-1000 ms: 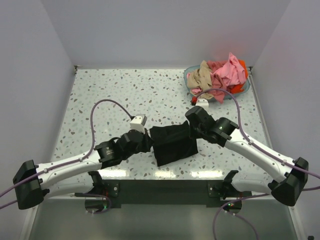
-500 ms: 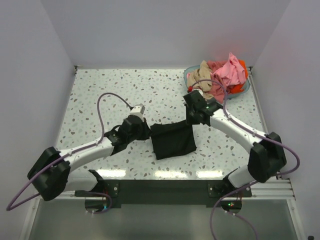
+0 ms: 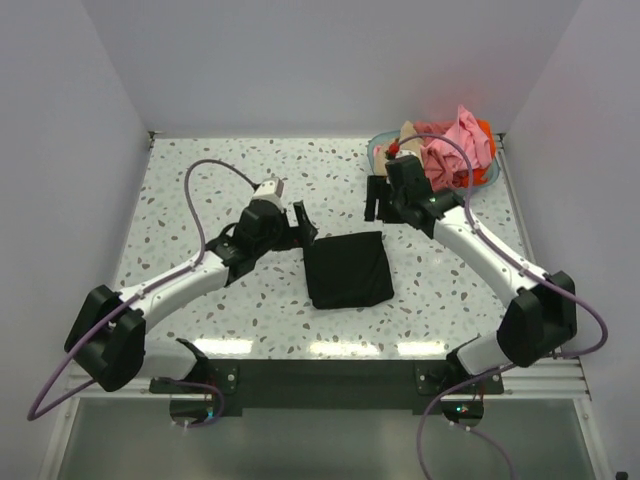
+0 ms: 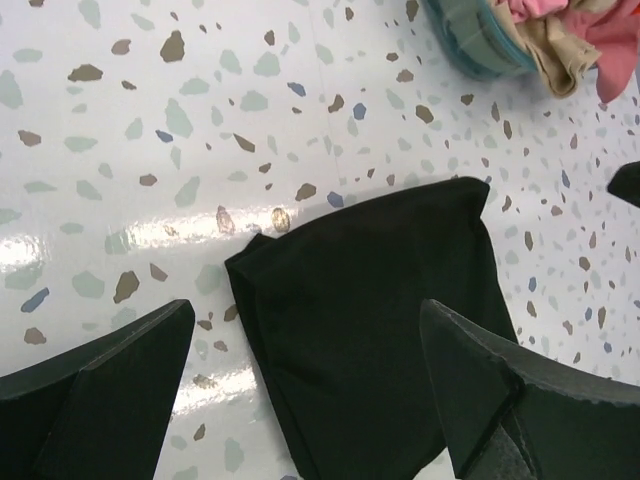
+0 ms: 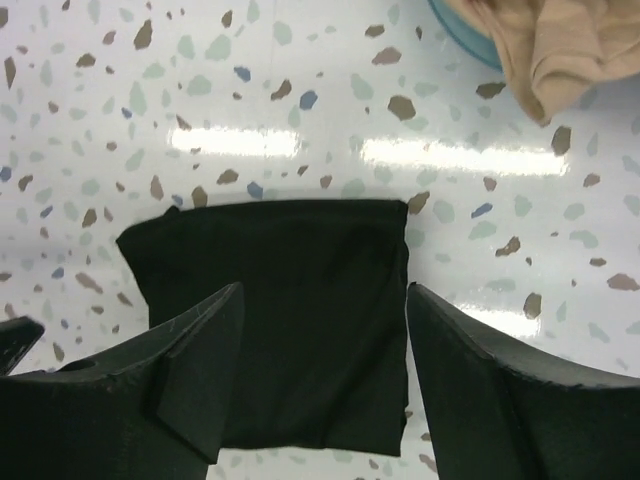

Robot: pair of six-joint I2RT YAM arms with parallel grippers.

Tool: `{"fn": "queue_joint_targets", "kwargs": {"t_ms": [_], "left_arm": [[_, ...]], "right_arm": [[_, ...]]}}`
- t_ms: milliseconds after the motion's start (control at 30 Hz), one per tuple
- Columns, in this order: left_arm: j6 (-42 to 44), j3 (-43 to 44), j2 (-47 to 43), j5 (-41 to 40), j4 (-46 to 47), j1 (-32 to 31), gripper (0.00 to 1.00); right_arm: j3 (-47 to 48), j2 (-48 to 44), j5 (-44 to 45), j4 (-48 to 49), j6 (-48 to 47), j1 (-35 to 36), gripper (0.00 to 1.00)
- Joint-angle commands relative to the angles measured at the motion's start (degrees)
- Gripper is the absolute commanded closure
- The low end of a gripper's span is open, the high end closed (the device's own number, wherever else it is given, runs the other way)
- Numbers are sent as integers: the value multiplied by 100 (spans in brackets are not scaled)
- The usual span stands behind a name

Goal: Fold and stack the t-shirts
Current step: Fold the tshirt, then neatly place the folded tshirt to the corner

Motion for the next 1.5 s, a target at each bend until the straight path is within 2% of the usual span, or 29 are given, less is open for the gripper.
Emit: {"fn": "queue_joint_targets", "kwargs": {"t_ms": [0, 200, 333, 467, 900, 1267, 1333, 1367, 1433, 1467], "left_arm": [[-9, -639, -228, 447, 123, -11, 0], [-343, -1396, -597, 1001, 773, -11, 0], [-519, -1660, -536, 1159, 993, -3, 0], [-809, -1977, -361, 1694, 1668, -3, 0], [-1363, -2356, 579, 2038, 2962, -90, 0], [-1663, -2074, 1512, 1354, 3226, -678, 0], [-1663, -1960, 1590, 1213, 3156, -749, 5], [-1671, -1908, 1626, 1082, 3042, -810, 13], [-1645, -1714, 1775, 975, 2901, -846, 21], [-1628, -1670, 1828, 888, 2813, -864, 30]], "right_arm": [[-714, -566, -587, 217, -61, 18, 32], [-1901, -1043, -1467, 920, 150, 18, 46], [-2341, -859, -1783, 1202, 238, 18, 55], [-2684, -552, -1864, 1475, 335, 18, 59], [-3053, 293, -1978, 1871, 475, 18, 67], [-3326, 30, -2092, 1941, 554, 27, 69], [-3378, 12, -2144, 2003, 589, 35, 69], [-3422, 3, -2162, 2020, 598, 53, 69], [-3458, 3, -2197, 2091, 642, 71, 69], [-3493, 3, -2197, 2108, 651, 88, 69]]}}
